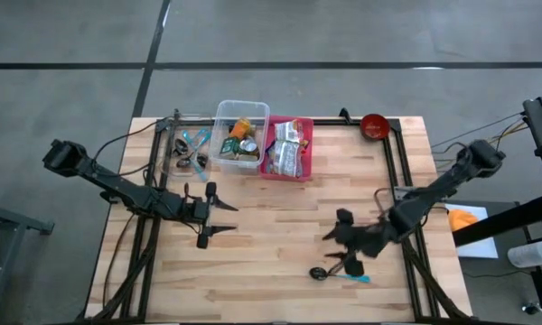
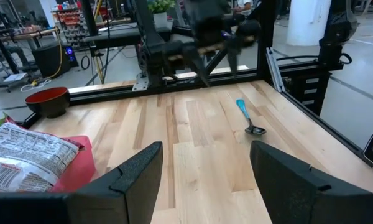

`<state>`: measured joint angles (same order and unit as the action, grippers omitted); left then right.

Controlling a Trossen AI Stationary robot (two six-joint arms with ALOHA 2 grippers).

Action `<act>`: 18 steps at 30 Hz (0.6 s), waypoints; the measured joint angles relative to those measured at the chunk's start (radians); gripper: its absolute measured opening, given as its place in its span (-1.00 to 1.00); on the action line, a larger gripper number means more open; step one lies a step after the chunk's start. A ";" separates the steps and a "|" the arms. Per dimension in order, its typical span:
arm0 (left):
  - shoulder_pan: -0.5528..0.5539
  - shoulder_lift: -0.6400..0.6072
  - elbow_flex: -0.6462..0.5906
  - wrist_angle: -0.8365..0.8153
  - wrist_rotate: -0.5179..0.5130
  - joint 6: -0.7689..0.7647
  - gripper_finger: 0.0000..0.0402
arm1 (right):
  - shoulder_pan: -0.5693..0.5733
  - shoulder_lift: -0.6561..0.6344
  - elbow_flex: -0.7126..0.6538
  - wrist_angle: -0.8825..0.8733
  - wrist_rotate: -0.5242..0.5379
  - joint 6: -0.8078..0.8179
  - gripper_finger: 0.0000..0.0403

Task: Pick & Place Food Item
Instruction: Put the blue spoon into the left transparent bin

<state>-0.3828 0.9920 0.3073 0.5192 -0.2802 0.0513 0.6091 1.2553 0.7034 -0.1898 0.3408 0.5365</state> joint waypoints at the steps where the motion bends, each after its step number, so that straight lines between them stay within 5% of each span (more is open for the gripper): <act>1: 0.000 0.000 0.000 0.000 0.000 0.000 0.21 | 0.012 0.036 0.014 -0.005 0.000 0.000 0.17; 13: 0.000 0.000 0.000 0.000 0.000 0.003 0.21 | 0.034 0.420 0.182 -0.083 0.036 -0.043 0.17; 18: 0.000 0.000 0.000 -0.002 0.000 0.003 0.21 | 0.035 0.530 0.296 -0.243 0.036 -0.039 0.17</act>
<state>-0.3828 0.9920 0.3073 0.5170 -0.2806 0.0544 0.6437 1.7850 0.9990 -0.4324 0.3767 0.4976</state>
